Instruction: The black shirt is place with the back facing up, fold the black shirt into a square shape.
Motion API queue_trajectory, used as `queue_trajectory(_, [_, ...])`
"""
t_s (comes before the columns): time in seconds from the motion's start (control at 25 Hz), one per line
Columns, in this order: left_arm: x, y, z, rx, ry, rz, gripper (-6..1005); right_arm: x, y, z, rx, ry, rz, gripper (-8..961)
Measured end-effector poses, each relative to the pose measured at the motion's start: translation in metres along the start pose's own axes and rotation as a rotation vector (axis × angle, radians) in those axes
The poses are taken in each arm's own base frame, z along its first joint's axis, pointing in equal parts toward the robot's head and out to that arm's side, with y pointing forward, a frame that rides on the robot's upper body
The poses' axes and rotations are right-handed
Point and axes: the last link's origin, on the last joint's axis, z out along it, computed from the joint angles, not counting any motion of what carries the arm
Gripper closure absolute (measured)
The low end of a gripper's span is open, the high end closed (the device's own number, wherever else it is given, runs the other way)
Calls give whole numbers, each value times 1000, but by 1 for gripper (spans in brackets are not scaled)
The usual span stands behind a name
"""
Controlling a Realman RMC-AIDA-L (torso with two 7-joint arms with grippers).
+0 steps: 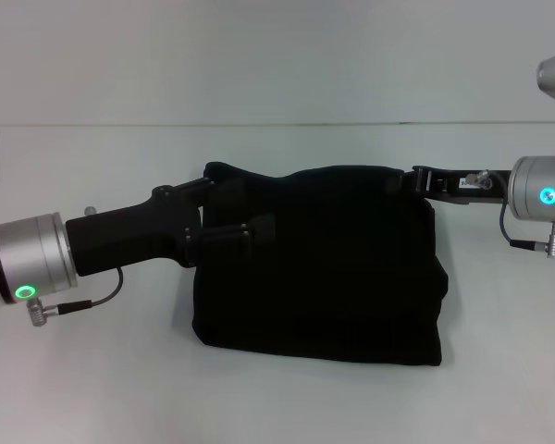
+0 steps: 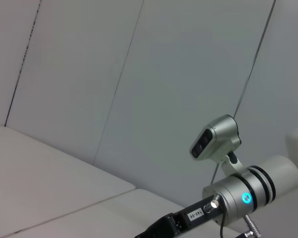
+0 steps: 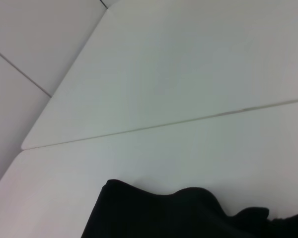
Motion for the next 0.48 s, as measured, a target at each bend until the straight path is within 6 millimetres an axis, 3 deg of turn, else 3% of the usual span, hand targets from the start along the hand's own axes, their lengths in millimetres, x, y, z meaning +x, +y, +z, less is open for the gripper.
queue_trajectory(0.48, [-5, 2, 2, -8, 2, -27, 139, 1, -4, 8, 78, 7, -35, 907])
